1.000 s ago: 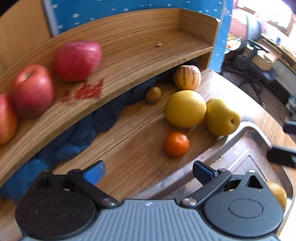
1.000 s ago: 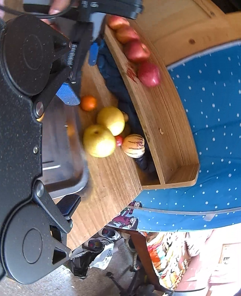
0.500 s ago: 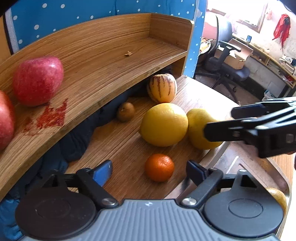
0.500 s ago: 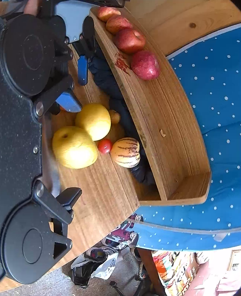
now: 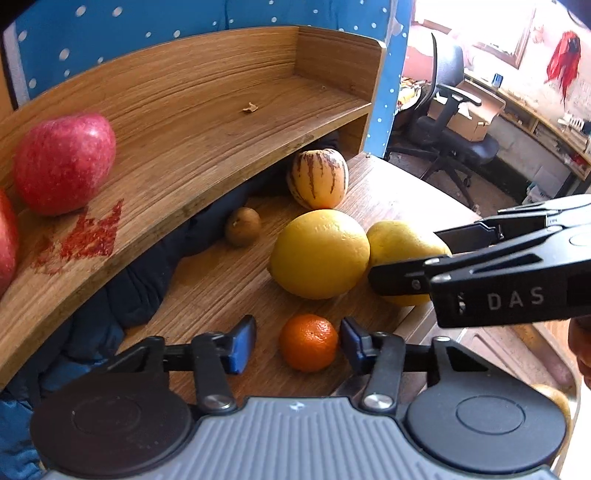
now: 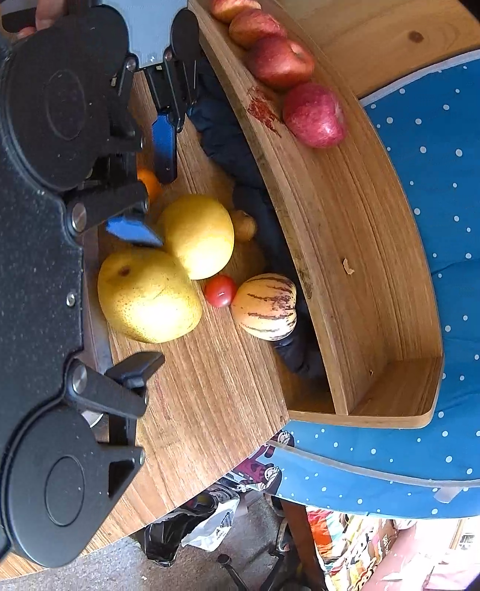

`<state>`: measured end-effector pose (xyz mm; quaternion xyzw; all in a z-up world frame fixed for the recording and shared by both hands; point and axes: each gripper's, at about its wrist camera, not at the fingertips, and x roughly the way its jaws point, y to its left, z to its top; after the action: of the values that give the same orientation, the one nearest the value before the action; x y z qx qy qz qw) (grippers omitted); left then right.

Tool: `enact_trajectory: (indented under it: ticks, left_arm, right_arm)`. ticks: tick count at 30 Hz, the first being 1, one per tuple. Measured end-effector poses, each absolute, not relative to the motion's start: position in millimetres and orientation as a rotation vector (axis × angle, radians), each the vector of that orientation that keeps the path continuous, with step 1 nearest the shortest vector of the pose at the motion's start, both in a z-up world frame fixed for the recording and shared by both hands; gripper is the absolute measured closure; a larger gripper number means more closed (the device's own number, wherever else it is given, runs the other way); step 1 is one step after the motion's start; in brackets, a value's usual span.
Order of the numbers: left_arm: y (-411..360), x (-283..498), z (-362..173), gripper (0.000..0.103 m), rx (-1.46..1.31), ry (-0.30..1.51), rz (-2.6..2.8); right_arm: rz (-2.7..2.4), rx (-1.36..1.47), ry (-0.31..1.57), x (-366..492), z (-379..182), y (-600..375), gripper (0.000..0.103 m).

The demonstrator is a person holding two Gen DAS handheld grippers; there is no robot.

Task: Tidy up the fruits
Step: 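Grasp a second tangerine with the left tool while the right tool approaches a yellow pear, then close the right tool on the yellow pear while the left tool holds the tangerine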

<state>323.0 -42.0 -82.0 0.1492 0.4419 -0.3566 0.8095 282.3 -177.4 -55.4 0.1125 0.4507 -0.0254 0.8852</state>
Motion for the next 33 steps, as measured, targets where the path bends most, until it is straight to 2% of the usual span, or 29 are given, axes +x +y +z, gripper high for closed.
enact_trajectory:
  ticks: [3,11,21,33]
  left_arm:
    - [-44,321,-80,0.066,0.312,0.952,-0.78]
    - [-46,313,-73,0.066,0.31,0.946,-0.741]
    - [-49,296,-61,0.066,0.287,0.949,-0.728]
    - [-75,268,-61,0.066,0.31,0.97,-0.804]
  right_arm:
    - [-0.048,0.237,0.928,281,-56,-177,0.045]
    - [-0.042,0.252,0.884,268,-50,-179,0.046]
    - [-0.057,0.257,0.835,213,-28,-192,0.045]
    - [-0.12,0.276,0.894,165,-39,-201,0.045]
